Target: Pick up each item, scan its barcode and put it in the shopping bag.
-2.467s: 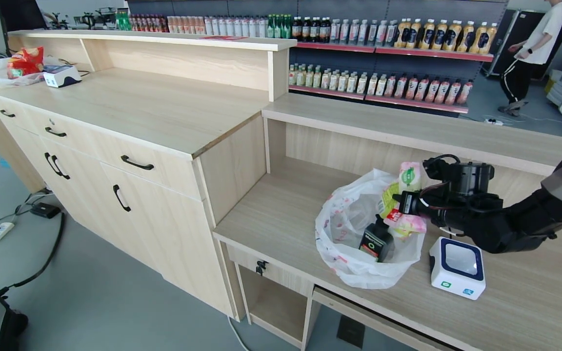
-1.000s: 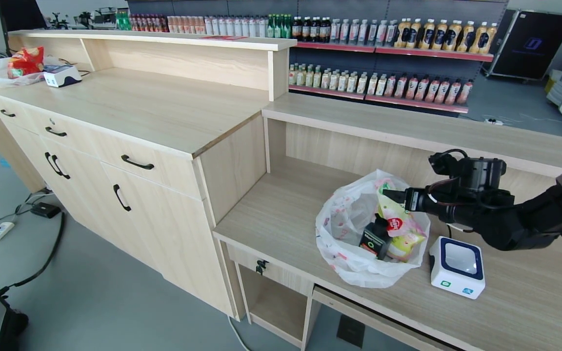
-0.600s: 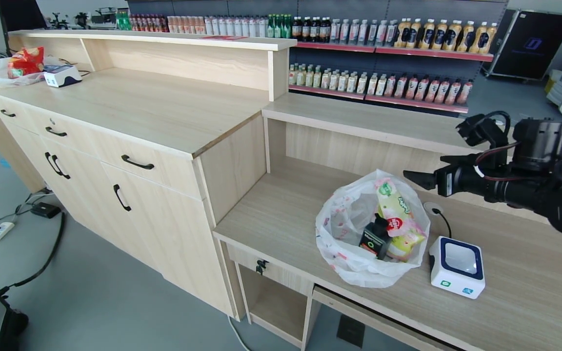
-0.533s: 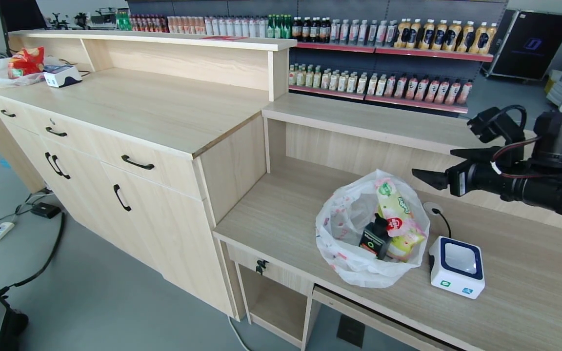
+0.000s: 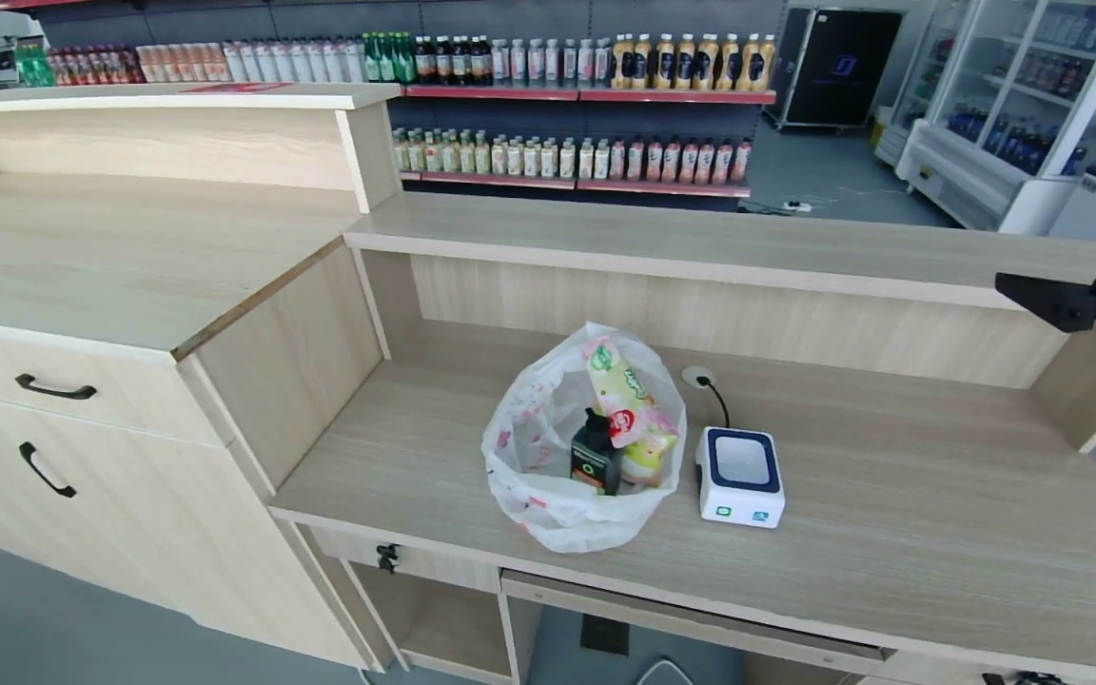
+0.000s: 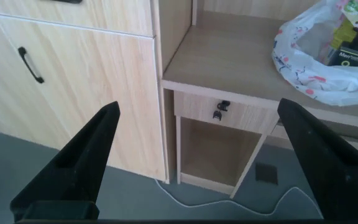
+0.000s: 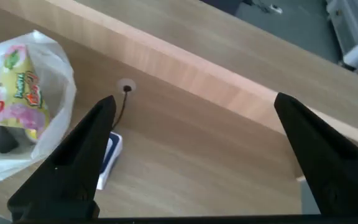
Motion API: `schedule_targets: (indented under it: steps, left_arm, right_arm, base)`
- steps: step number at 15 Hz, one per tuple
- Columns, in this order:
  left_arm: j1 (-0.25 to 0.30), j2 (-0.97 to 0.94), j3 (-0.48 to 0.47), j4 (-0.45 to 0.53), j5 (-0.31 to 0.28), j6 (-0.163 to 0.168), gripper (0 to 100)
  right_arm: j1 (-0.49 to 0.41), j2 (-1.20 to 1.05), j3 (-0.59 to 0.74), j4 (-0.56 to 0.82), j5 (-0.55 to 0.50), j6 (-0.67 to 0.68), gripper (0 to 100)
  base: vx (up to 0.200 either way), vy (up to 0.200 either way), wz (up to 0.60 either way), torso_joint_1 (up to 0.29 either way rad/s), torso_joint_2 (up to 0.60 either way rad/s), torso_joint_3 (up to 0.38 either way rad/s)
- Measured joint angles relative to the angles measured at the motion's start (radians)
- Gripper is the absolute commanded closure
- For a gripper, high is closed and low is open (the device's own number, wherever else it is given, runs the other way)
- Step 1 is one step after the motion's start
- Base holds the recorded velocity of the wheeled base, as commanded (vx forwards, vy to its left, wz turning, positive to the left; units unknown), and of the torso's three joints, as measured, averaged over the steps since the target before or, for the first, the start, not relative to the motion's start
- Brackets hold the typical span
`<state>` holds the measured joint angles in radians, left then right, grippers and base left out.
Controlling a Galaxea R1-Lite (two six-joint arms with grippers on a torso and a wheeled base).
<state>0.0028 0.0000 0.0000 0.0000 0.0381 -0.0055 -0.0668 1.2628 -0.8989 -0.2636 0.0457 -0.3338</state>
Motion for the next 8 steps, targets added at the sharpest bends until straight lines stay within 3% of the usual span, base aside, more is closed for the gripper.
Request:
schedule_targets:
  steps: [3, 5, 8]
  left_arm:
    - [-0.001, 0.000, 0.000, 0.000, 0.000, 0.000, 0]
    - [0.000, 0.000, 0.000, 0.000, 0.000, 0.000, 0]
    - [0.000, 0.000, 0.000, 0.000, 0.000, 0.000, 0]
  right_arm:
    - [-0.007, -0.106, -0.012, 0.236, -0.209, 0.158, 0]
    - [-0.024, -0.161, 0.005, 0.328, -0.268, 0.209, 0]
    - [-0.028, -0.280, 0.159, 0.296, -0.270, 0.210, 0]
  base:
    - [0.000, 0.000, -0.60, 0.002, 0.00, 0.004]
    - [0.000, 0.000, -0.60, 0.002, 0.00, 0.005]
    - [0.000, 0.000, 0.00, 0.000, 0.00, 0.000]
